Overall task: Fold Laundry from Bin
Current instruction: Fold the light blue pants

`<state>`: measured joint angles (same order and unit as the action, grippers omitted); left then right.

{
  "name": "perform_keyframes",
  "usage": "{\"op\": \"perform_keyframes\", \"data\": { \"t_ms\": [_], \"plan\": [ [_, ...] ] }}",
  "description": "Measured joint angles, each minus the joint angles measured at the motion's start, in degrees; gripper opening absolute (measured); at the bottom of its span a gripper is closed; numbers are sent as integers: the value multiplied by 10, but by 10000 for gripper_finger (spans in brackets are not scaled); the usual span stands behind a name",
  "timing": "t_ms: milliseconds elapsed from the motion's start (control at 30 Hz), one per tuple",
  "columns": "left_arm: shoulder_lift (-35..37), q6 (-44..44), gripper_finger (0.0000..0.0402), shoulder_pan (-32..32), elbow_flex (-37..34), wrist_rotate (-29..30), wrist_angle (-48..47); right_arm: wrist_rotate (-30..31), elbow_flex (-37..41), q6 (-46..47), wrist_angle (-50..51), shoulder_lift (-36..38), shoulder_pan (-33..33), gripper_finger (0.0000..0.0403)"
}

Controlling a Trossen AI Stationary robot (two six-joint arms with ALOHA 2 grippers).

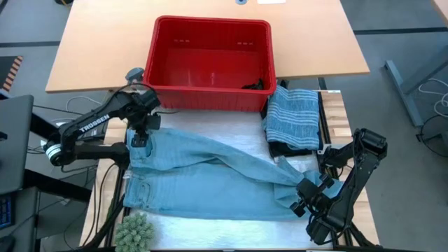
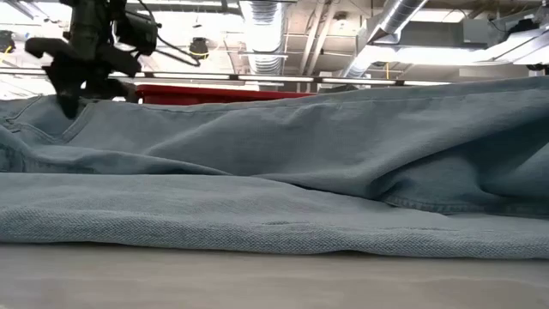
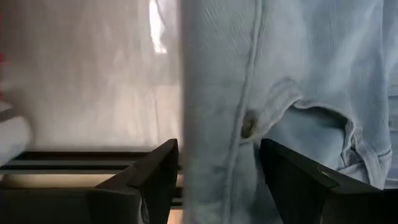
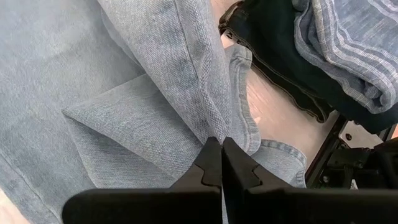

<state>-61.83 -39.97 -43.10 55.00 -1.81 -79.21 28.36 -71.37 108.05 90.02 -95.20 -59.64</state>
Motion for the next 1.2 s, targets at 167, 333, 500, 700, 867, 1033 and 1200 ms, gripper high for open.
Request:
{"op": "perform_keyframes", "data": {
  "t_ms": [167, 333, 500, 700, 867, 1033, 1200],
  "plan": [
    [0, 1, 196, 0, -35, 37, 6, 0, 0, -2, 0, 0, 0, 18],
    [0, 11, 94, 8, -19, 101, -7, 0, 0, -3, 0, 0, 0, 18],
    [0, 54, 12, 25, 31, 102, -9, 0, 0, 17, 0, 2, 2, 18],
    [0, 145, 5, 70, 56, 95, -20, 33, -16, 5, 0, 22, 4, 18],
    [0, 213, 3, 144, 56, 97, -28, 47, -47, -48, 0, 55, 2, 18],
    [12, 309, 2, 245, 56, 118, -55, 50, -61, -58, 0, 89, 2, 18],
    [28, 417, 1, 346, 75, 161, -74, 133, -61, -58, 0, 113, 8, 18]
  ]
}}
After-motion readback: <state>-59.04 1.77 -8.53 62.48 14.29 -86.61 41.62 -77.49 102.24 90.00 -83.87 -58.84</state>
